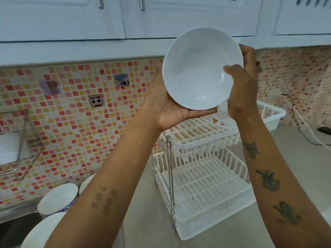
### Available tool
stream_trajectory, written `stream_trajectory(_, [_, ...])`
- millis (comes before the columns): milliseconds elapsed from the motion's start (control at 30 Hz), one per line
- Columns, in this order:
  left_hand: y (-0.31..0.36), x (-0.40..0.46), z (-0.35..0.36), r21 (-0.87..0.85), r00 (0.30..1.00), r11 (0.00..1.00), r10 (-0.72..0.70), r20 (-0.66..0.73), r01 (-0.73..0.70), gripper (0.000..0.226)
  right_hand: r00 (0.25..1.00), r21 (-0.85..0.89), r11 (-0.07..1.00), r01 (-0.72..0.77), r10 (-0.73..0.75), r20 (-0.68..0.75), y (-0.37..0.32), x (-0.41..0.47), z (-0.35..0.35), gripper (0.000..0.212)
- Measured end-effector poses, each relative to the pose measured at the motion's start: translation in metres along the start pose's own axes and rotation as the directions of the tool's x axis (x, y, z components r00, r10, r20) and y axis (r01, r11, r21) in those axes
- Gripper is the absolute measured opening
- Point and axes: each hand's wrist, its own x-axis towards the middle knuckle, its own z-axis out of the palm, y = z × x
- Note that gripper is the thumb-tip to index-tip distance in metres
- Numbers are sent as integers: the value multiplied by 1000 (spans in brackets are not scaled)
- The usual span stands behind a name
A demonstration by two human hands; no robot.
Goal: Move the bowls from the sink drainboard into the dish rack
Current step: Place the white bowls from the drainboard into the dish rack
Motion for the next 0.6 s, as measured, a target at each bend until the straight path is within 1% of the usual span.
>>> stream_trajectory(67, [-9,22,10,-3,1000,1000,0,-31,0,77,1000,-32,999,-16,16,9,7,10,-24,18])
stream_trajectory(100, [-13,32,13,1,997,1000,20,-68,-20,74,998,-50,998,-47,49,31,8,15,-34,17])
stream_trajectory(133, [-16,43,13,13,989,998,60,-137,-58,70,993,-82,992,-99,104,50,8,21,-43,19])
stream_trajectory(200, [-23,60,14,116,948,980,184,-261,-159,62,963,-167,955,-246,260,70,6,35,-62,35])
stream_trajectory(267, [-29,85,9,287,891,935,301,-338,-208,63,903,-245,887,-392,422,82,2,54,-81,62])
stream_trajectory(333, [-35,110,10,490,825,850,410,-389,-192,69,835,-312,819,-482,537,118,6,77,-97,81])
stream_trajectory(400, [-43,132,14,666,727,732,535,-430,-144,77,767,-376,744,-553,630,119,18,95,-108,87])
stream_trajectory(467, [-52,152,13,818,660,565,658,-364,-112,72,719,-437,667,-603,692,63,38,108,-117,88])
stream_trajectory(500, [-57,161,10,861,644,497,694,-322,-104,66,705,-467,638,-612,708,43,49,112,-120,85])
stream_trajectory(533, [-61,168,5,891,638,444,714,-289,-94,63,708,-496,623,-605,706,23,60,116,-125,80])
stream_trajectory(600, [-65,178,-6,929,649,366,720,-246,-55,59,721,-529,611,-589,693,-2,80,120,-134,71])
